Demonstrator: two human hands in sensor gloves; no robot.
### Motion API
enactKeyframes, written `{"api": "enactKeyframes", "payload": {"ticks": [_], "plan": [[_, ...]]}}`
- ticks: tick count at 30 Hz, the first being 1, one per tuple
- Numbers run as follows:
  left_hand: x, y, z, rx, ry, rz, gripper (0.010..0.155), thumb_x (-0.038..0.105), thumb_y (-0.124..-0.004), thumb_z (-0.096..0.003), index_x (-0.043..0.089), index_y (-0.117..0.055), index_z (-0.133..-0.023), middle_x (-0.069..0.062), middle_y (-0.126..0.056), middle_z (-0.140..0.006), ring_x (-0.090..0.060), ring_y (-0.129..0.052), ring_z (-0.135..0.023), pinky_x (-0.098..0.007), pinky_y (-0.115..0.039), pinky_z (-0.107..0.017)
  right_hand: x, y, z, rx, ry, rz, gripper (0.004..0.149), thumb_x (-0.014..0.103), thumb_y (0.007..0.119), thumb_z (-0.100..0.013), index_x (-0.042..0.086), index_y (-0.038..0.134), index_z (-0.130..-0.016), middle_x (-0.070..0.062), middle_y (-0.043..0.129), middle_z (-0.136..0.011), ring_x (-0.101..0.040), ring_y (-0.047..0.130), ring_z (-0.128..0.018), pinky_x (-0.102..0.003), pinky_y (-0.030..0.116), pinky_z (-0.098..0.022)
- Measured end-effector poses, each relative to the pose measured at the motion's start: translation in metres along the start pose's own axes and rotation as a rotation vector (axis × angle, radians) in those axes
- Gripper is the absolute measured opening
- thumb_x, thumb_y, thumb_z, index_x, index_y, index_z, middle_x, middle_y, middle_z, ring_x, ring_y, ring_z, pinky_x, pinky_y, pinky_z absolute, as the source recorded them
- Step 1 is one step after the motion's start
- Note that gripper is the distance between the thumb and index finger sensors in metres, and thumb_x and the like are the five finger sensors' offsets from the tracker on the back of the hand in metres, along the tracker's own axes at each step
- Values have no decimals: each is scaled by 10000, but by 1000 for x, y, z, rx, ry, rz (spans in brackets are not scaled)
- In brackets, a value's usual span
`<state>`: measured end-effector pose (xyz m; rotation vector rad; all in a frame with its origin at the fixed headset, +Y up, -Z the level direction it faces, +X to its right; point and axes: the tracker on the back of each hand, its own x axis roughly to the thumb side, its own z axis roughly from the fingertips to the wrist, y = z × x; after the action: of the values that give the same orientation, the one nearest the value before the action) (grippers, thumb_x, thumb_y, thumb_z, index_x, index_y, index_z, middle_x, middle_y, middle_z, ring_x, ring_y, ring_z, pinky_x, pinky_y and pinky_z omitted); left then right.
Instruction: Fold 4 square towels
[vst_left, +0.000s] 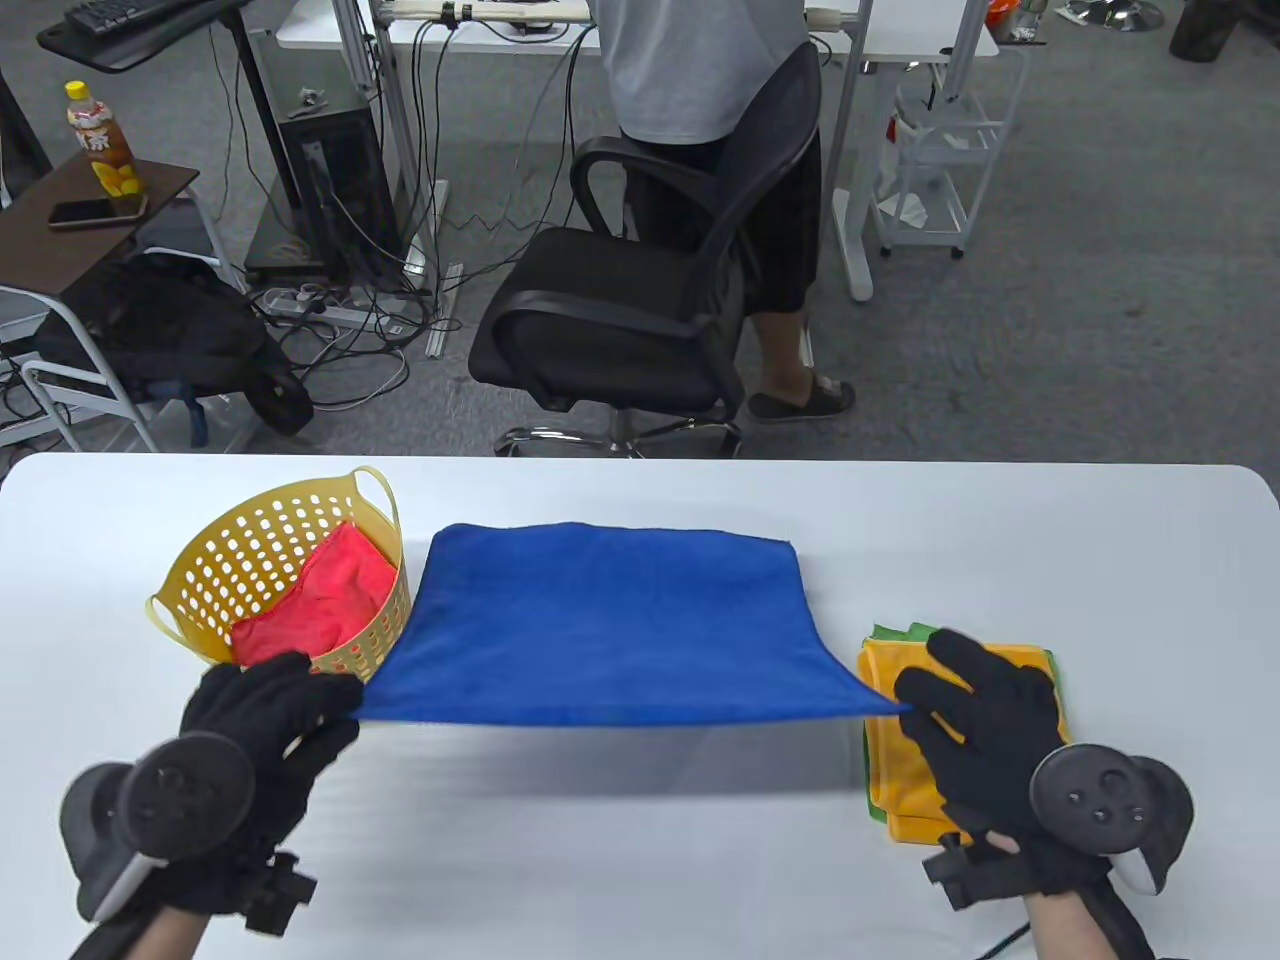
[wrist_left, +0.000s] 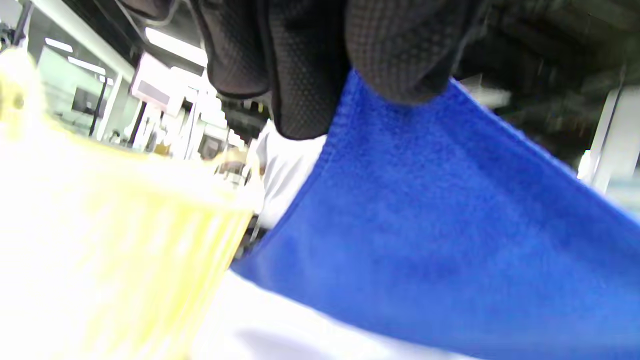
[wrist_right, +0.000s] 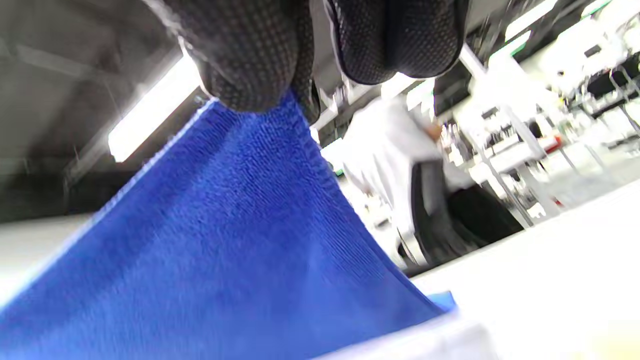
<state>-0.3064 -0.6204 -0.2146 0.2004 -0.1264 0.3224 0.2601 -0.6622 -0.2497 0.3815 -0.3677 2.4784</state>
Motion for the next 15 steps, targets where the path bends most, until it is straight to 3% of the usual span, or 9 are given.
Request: {"api": "enactKeyframes", "payload": {"ticks": [3, 7, 10, 15], "plan": [[-4, -36, 37, -202, 2, -57, 423, 454, -866, -458, 341, -897, -864, 53, -984, -869, -257, -867, -994, -560, -545, -846, -10, 23, 28, 185, 8, 66, 354, 259, 870, -477, 146, 947, -804, -298, 716, -1076, -525, 676, -929, -837, 345, -607], [-7, -54, 58, -247, 23, -106, 434, 475, -864, -449, 347, -896, -862, 57, -981, -873, -254, -866, -997, -560, -533, -854, -9, 37, 46, 308, 47, 107, 358, 260, 870, -480, 138, 943, -808, -296, 713, -1080, -524, 673, -932, -835, 339, -612], [-11, -64, 48, -249, 84, -135, 436, 483, -859, -453, 354, -887, -868, 64, -975, -881, -239, -855, -1009, -560, -524, -860, -12, 50, 36, 322, 72, 137, 361, 260, 870, -480, 125, 940, -808, -296, 715, -1077, -522, 678, -928, -831, 345, -614], [-27, -90, 1, -313, 270, -110, 431, 484, -849, -471, 357, -867, -883, 63, -953, -901, -236, -835, -1021, -553, -508, -869, -15, 87, -17, 350, 151, 184, 367, 253, 863, -486, 94, 926, -810, -306, 712, -1068, -527, 681, -916, -828, 352, -610]]}}
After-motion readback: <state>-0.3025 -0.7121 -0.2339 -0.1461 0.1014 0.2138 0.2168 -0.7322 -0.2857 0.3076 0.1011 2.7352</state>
